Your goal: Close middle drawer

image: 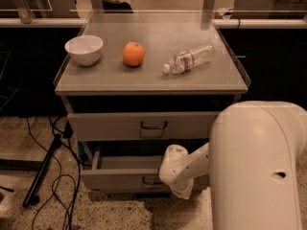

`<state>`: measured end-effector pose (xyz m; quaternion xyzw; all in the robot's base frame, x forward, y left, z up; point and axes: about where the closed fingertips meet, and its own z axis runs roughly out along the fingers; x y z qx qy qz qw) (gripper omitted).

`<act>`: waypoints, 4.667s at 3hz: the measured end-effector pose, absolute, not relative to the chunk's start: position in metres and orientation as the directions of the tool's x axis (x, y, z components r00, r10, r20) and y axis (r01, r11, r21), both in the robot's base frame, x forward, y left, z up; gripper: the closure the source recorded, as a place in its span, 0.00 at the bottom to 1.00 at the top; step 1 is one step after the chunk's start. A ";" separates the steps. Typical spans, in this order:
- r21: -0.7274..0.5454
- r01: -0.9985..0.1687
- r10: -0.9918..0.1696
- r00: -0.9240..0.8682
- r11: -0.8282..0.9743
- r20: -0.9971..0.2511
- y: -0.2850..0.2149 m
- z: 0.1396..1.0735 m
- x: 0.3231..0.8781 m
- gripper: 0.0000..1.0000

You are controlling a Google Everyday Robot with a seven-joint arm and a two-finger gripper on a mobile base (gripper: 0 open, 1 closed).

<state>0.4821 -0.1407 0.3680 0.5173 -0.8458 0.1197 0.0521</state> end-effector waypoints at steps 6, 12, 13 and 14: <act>-0.253 -0.798 -0.792 -0.591 0.547 0.153 -0.185 0.393 0.543 1.00; -0.408 -0.696 -0.743 -0.666 0.590 0.062 -0.194 0.413 0.614 1.00; -0.408 -0.696 -0.743 -0.666 0.590 0.062 -0.194 0.413 0.614 1.00; -0.357 -0.727 -0.753 -0.652 0.586 0.090 -0.204 0.414 0.581 1.00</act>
Offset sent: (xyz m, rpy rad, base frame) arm 0.0618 -0.0375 0.0480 0.0807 -0.1093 -0.1424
